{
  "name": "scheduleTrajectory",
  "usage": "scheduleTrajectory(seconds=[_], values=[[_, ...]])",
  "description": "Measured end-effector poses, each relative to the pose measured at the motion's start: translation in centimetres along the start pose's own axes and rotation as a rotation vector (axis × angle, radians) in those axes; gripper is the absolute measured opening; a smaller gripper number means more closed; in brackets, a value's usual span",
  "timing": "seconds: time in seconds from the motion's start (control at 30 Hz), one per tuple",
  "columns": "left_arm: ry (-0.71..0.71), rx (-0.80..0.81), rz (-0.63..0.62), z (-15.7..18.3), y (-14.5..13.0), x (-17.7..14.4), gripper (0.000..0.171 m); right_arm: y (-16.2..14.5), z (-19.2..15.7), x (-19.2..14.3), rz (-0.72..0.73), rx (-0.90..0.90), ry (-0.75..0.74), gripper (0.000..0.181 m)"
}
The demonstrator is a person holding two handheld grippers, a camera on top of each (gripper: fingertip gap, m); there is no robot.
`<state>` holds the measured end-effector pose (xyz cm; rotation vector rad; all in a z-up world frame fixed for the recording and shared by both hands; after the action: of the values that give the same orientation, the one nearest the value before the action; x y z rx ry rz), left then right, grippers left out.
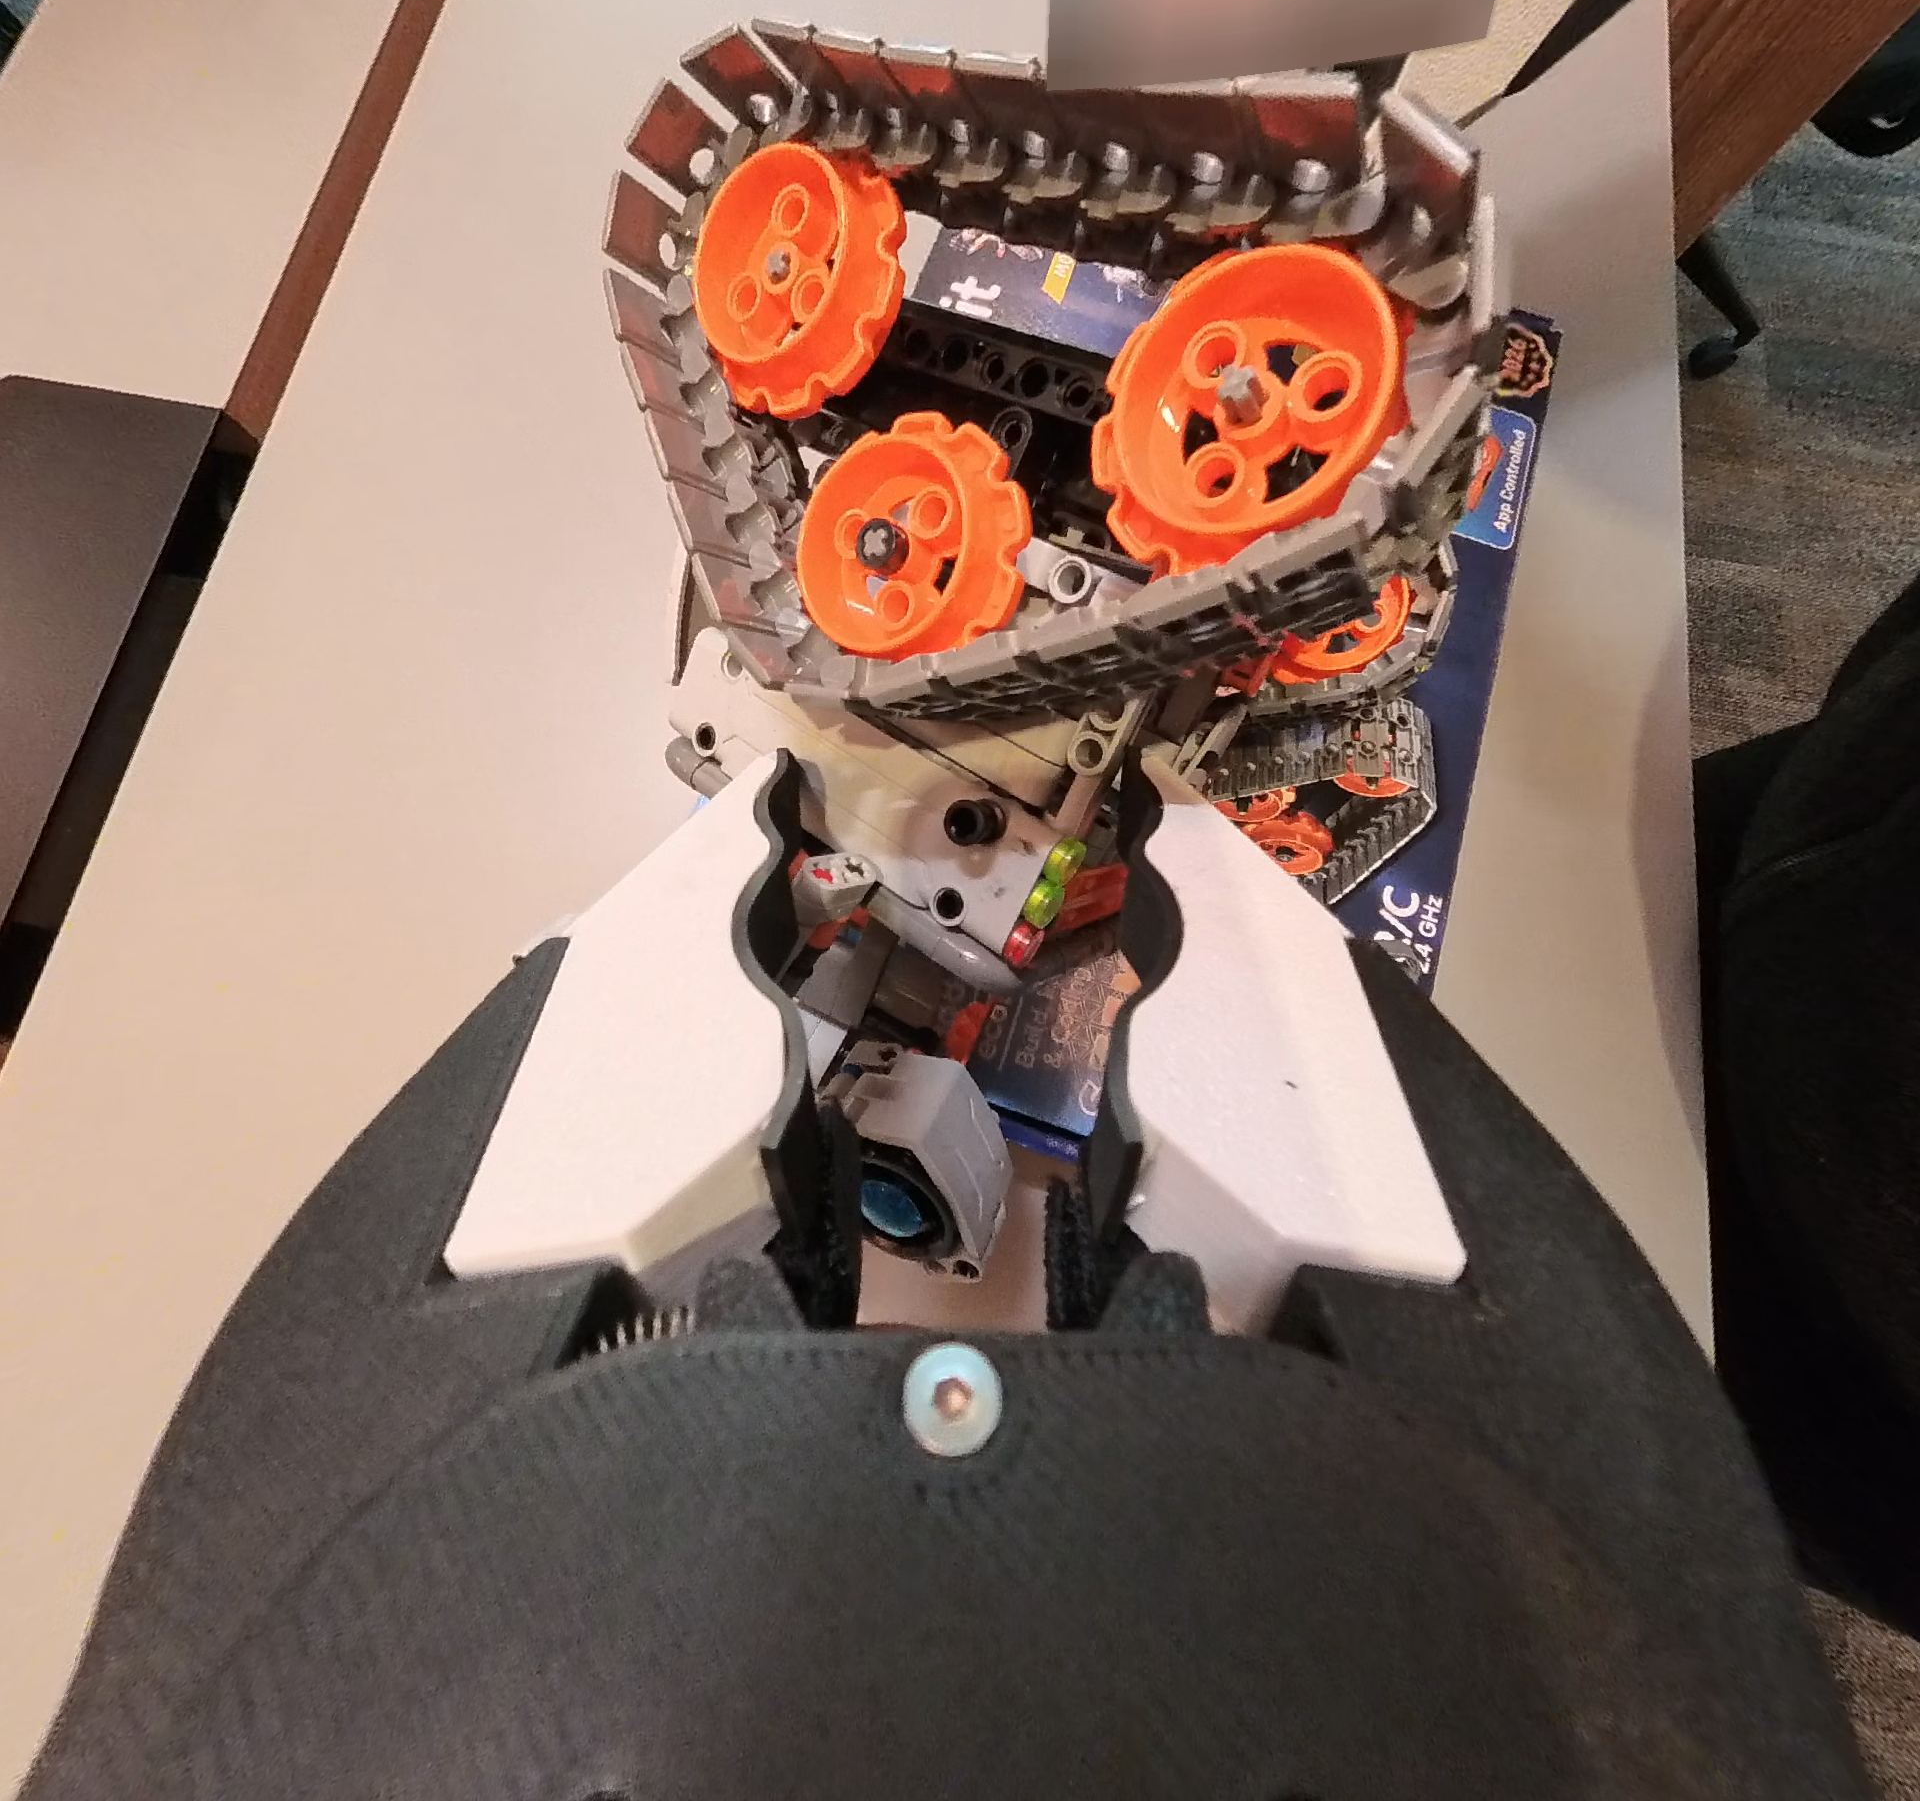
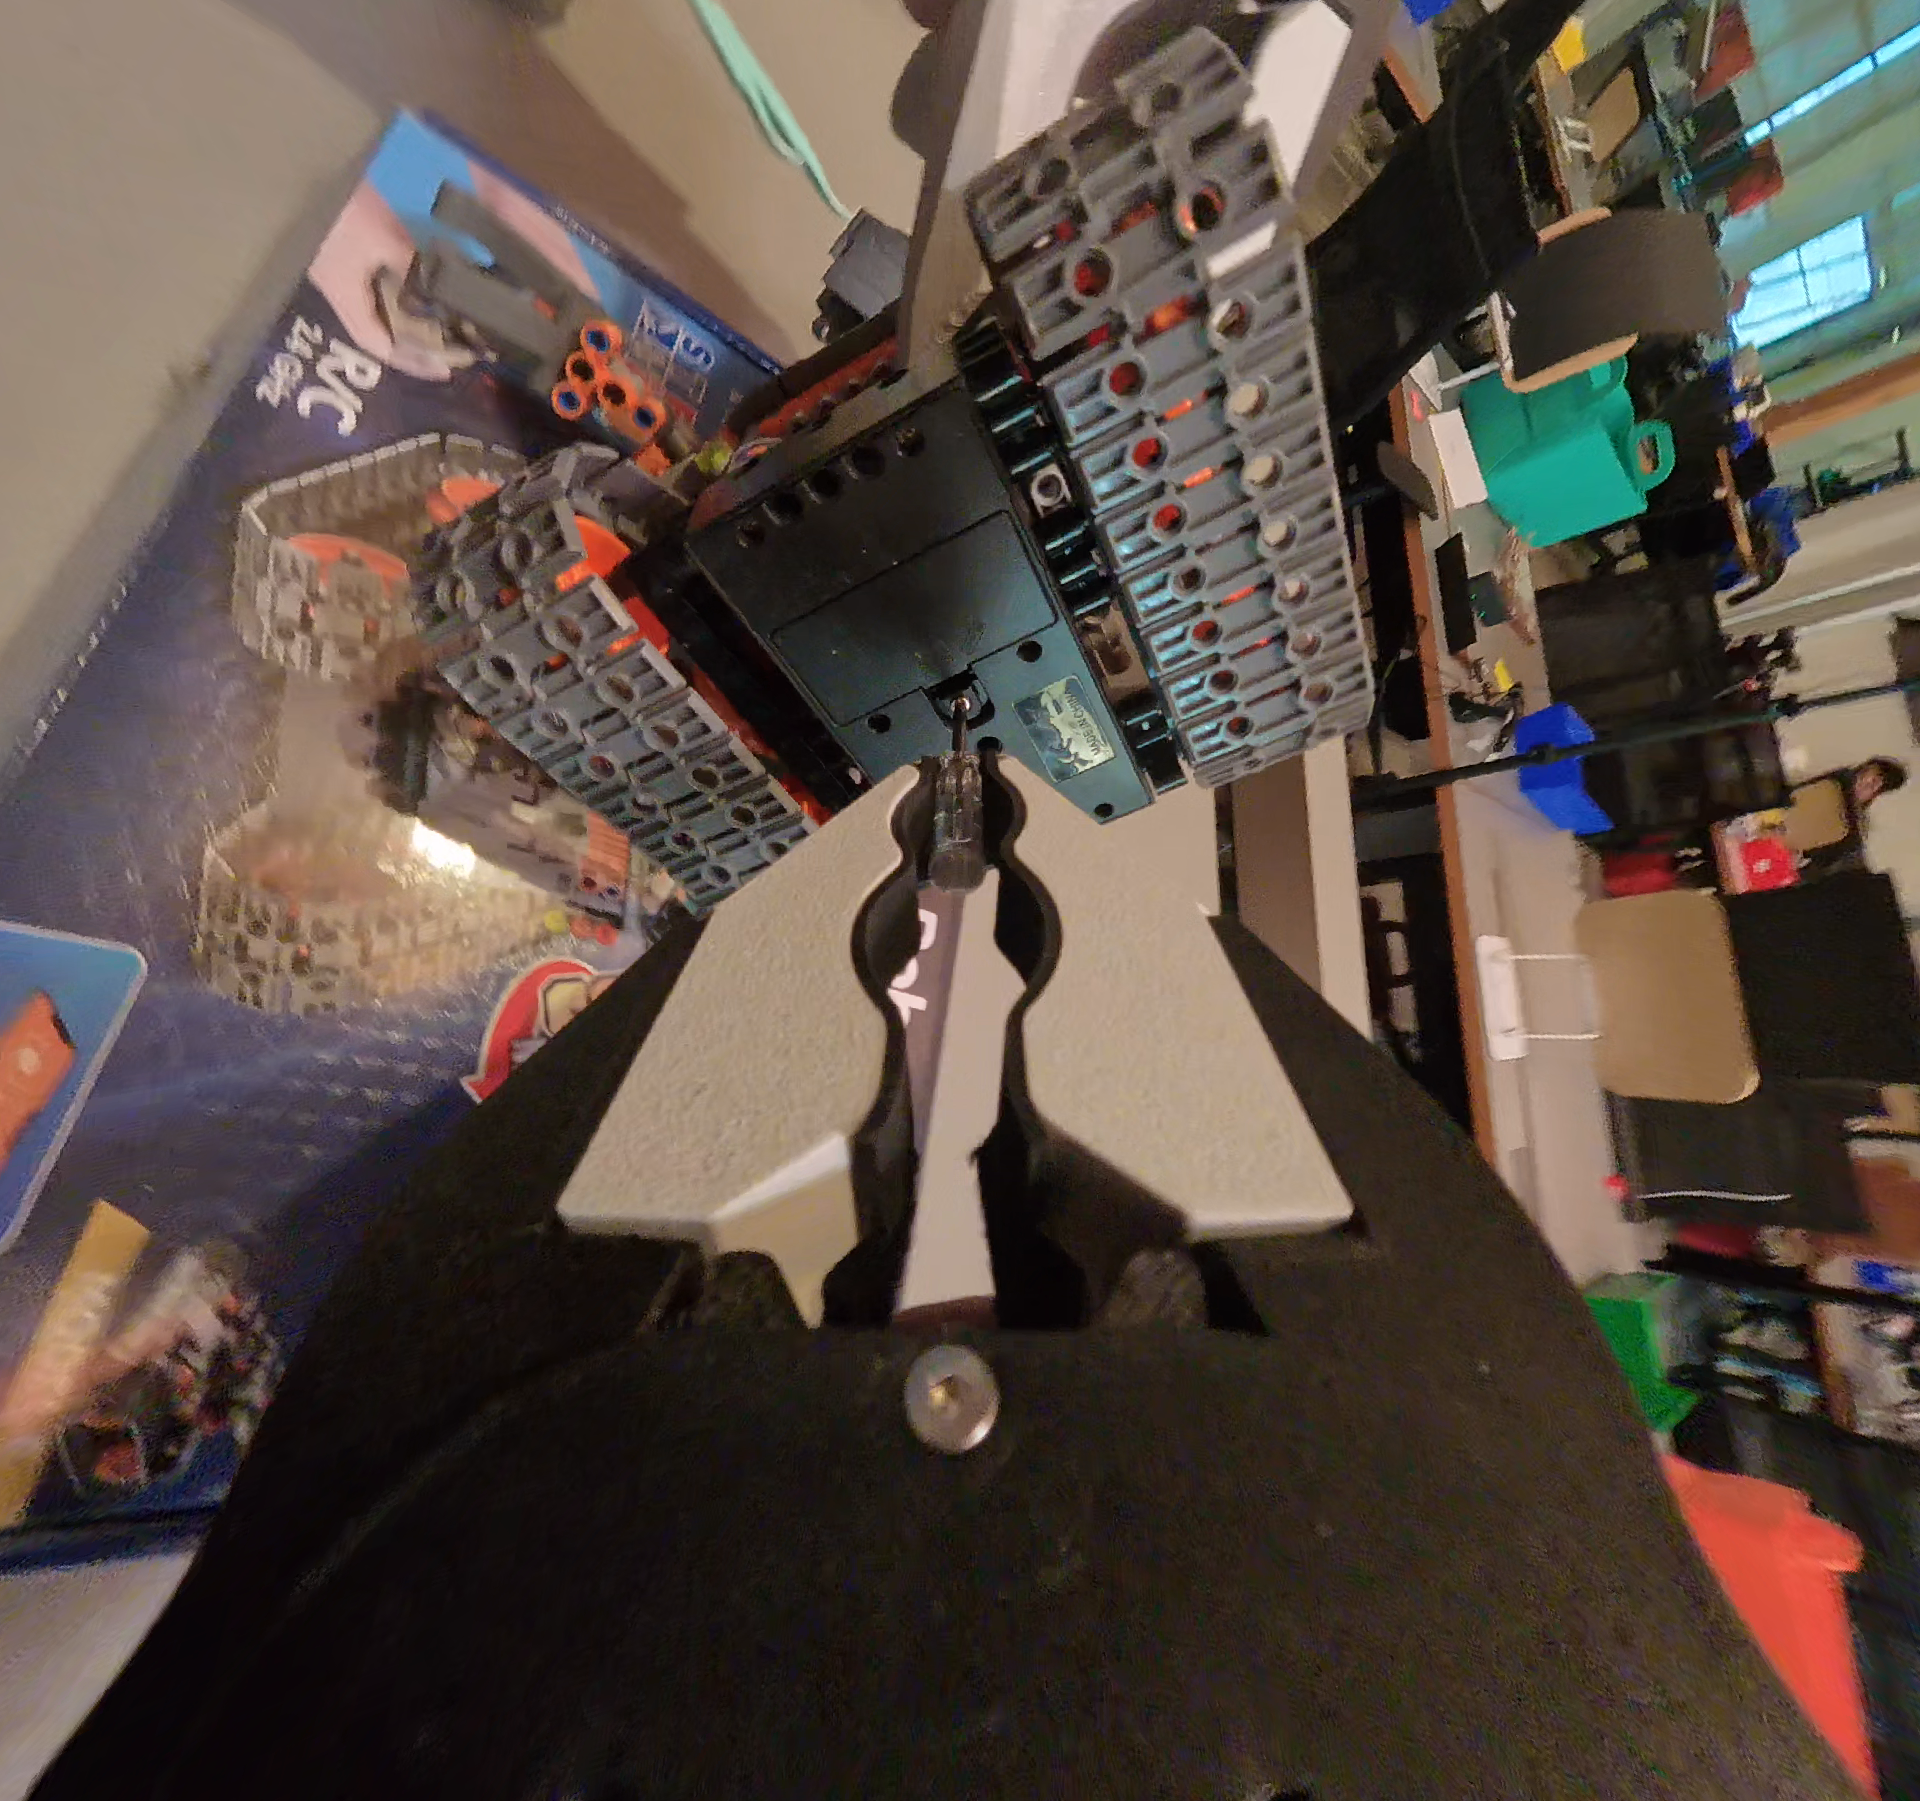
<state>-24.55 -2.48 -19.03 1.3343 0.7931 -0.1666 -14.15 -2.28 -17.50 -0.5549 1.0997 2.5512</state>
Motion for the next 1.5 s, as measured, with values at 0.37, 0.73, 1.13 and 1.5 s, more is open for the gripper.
scheduleTrajectory(seconds=[0.37,0.73,1.13,1.5], values=[[0.01,0.001,-0.001,-0.1,-0.2,-0.1,0.06,-0.3,-0.2,0.3,0.011,0.91,0.088,0.004],[0.015,0.009,0.006,-0.2,-0.2,-0.1,0.061,-0.6,-0.9,-0.2,0.307,1.735,0.064,0.004],[0.015,0.015,-0.004,-0.3,0.0,0.1,0.061,0.2,-1.0,-0.5,-0.018,0.327,-0.088,0.004],[0.021,0.016,-0.008,-0.4,0.0,0.2,0.061,0.3,-0.6,0.1,-0.069,0.139,-0.108,0.004]])
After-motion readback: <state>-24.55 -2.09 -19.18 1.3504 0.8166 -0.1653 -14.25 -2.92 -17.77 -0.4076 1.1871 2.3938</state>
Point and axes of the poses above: each gripper's, where its closed fingertips meet, x out along the fingers, y out of its top, z = x × y across the jaws, the point moved 1 cm from there along -x, back along the fingers, and after that the axes turned 7 degrees about z, right-handed, at the moved point
